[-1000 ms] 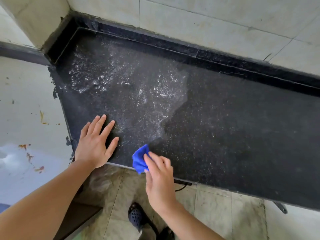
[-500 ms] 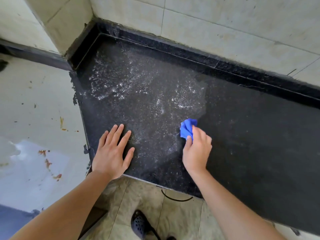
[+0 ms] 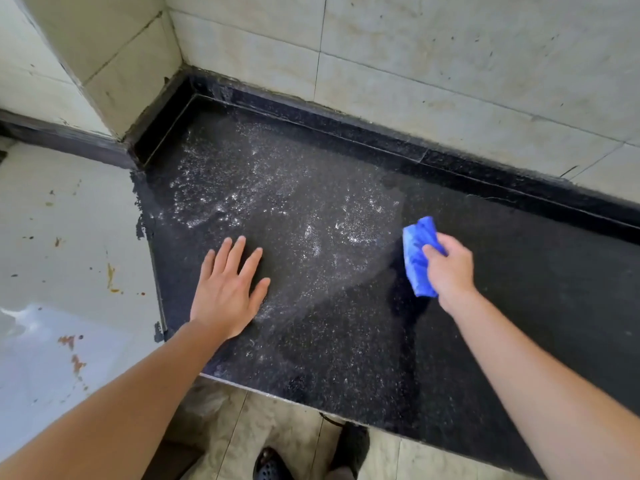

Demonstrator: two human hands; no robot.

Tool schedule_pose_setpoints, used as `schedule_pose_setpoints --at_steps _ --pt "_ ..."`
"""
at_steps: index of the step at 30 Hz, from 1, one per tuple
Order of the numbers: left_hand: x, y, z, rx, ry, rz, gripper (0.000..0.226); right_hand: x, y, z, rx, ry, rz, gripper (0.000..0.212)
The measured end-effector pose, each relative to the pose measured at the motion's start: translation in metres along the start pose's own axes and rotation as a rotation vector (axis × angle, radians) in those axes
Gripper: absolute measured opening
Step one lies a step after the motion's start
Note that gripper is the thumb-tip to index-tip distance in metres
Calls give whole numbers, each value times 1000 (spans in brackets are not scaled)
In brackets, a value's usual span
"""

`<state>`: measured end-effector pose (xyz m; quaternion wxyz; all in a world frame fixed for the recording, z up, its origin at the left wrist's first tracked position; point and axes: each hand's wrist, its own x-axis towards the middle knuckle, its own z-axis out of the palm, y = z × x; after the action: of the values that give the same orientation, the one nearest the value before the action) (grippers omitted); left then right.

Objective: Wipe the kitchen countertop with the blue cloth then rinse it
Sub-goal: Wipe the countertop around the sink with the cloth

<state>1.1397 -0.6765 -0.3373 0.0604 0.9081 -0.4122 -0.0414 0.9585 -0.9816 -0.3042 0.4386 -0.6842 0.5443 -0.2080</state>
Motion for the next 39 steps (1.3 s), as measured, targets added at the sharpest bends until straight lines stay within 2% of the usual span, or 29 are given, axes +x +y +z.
schedule_pose_setpoints --at_steps 3,4,6,8,11,13,15,16,17,20,22,23,25,27,29,30,32,33,34,37,39 --pt "12 0 11 57 -37 -28 67 39 15 4 -251 171 76 30" --pt "14 -1 14 77 -40 -37 68 34 14 16 -370 219 37 32" --pt "13 0 15 99 -62 -42 68 3 15 47 -548 229 -194 37" --pt "14 1 12 105 -73 -54 68 -43 13 76 -538 83 -470 40" --pt "14 3 8 104 -110 -65 68 -92 10 83 -451 -218 -675 38" --pt "14 3 6 100 -129 -64 69 -99 1 69 -284 -507 -602 37" --pt "15 3 5 101 -140 -69 69 -80 -19 48 -71 -740 -388 39" --pt "15 3 4 105 -141 -72 69 -59 -27 38 -18 -732 -342 42" --pt "15 4 5 111 -144 -73 68 -31 -31 30 -17 -621 -319 42" --pt "15 4 7 121 -144 -78 68 74 -31 13 -188 -122 -188 35" --pt "15 4 8 126 -145 -75 67 107 -22 20 -311 70 -20 37" --pt "15 4 8 130 -149 -78 67 101 -21 33 -347 139 -9 38" --pt "15 3 9 138 -155 -85 68 57 -21 67 -397 161 -252 36" --pt "16 3 8 135 -162 -86 68 -1 -19 95 -383 -21 -571 33" --pt "16 5 6 124 -167 -86 68 -37 -20 101 -342 -312 -694 34" --pt "16 5 5 118 -172 -88 68 -39 -25 97 -287 -463 -693 35" --pt "16 6 3 113 -180 -91 68 -20 -39 80 -120 -730 -527 35" --pt "16 6 2 116 -182 -90 68 -3 -48 71 -53 -762 -444 34" --pt "16 6 2 116 -182 -88 67 21 -54 63 -21 -679 -391 35" --pt "16 6 3 118 -179 -84 67 114 -57 46 -116 -199 -243 35" --pt "16 5 3 118 -180 -80 67 143 -49 57 -265 -19 -139 39"
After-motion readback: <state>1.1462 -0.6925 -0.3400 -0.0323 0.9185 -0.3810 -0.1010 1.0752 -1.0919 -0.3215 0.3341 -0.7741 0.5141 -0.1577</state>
